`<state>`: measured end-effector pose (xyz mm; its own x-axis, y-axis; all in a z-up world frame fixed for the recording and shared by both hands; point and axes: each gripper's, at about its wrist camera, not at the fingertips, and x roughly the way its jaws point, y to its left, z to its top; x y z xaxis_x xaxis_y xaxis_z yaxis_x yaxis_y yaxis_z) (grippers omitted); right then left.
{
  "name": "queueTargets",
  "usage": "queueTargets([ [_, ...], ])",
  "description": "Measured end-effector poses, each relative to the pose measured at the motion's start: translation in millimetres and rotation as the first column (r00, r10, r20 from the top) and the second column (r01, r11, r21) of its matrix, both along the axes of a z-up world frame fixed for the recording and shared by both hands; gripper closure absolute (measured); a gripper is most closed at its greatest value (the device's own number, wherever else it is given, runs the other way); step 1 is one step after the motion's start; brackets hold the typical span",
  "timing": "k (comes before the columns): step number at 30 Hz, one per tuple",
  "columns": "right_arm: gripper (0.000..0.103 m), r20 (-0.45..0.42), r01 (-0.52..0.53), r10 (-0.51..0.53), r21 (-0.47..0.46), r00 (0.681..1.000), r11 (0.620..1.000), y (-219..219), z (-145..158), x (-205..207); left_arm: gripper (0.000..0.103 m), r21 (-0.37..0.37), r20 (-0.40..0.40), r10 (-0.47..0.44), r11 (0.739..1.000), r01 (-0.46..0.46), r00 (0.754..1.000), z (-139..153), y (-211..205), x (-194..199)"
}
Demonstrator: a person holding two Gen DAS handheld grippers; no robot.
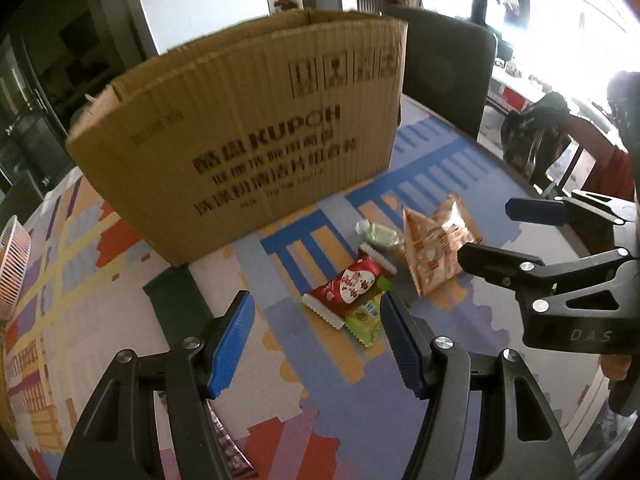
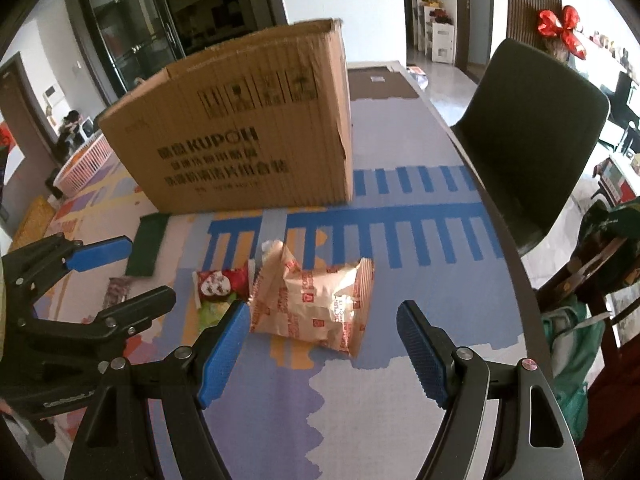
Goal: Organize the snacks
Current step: 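Move the right tool to the beige Fortune biscuit bag while the left tool approaches the red-white candy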
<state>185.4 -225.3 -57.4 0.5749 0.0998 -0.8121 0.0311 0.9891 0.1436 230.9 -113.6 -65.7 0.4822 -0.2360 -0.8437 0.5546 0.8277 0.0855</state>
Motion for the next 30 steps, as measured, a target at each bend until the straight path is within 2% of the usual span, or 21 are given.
queueTargets([
  [15,0.027,-0.059,-0.004,0.004,0.012,0.998,1.000,1.4,-22.4,14.8,0.039,0.055,-0.047,-0.035,0.998,0.038,0.998,-29.5,-13.5,24.8],
  [26,0.027,-0.080,0.006,-0.002,0.053,0.997,0.999,-2.2,-36.5,24.8,0.040,0.008,-0.106,-0.015,1.000,0.016,0.994,-40.0,-8.9,36.1],
  [30,0.027,-0.080,0.008,-0.003,0.059,0.997,0.998,-2.3,-40.2,28.2,0.047,-0.015,-0.133,-0.006,1.000,0.004,0.991,-42.5,-7.1,40.0],
])
